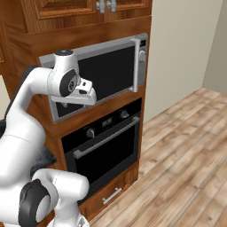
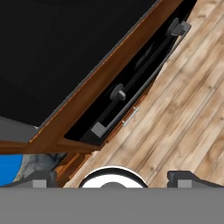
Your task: Take the baked cake out of the oven and place it on the plate for cooling. Then close the oven door.
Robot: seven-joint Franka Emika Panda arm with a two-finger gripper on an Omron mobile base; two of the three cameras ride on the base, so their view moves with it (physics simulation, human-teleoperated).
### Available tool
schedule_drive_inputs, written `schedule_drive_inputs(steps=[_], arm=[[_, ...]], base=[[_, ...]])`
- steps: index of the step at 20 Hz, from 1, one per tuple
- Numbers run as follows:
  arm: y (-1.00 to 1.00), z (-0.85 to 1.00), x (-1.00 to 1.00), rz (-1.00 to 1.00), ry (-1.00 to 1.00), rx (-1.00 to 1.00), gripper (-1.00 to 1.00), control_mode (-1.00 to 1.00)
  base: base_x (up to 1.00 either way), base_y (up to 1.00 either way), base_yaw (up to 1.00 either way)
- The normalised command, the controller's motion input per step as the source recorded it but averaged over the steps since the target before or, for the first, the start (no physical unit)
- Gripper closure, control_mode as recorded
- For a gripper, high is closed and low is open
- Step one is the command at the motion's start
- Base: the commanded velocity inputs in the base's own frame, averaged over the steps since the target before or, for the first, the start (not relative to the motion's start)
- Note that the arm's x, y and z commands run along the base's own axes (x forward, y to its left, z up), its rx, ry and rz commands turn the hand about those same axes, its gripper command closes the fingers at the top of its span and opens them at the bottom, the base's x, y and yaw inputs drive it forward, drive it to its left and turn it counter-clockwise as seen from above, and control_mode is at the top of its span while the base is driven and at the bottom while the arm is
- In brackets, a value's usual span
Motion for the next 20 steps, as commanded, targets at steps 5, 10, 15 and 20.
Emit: schedule_drive_inputs(steps=[5, 10, 15, 20], arm=[[0.0, 0.0, 0.0, 0.0, 0.0, 0.0, -1.0, -1.0], [-0.05, -0.01, 0.0, -0.09, 0.0, 0.02, -1.0, -1.0], [-0.21, -0.05, -0.02, -0.18, 0.0, 0.11, -1.0, -1.0], [-0.33, -0.11, -0.09, -0.15, 0.0, 0.22, -1.0, -1.0]], base=[[0.0, 0.04, 0.0], [0.0, 0.0, 0.0], [0.0, 0.0, 0.0], [0.0, 0.0, 0.0]])
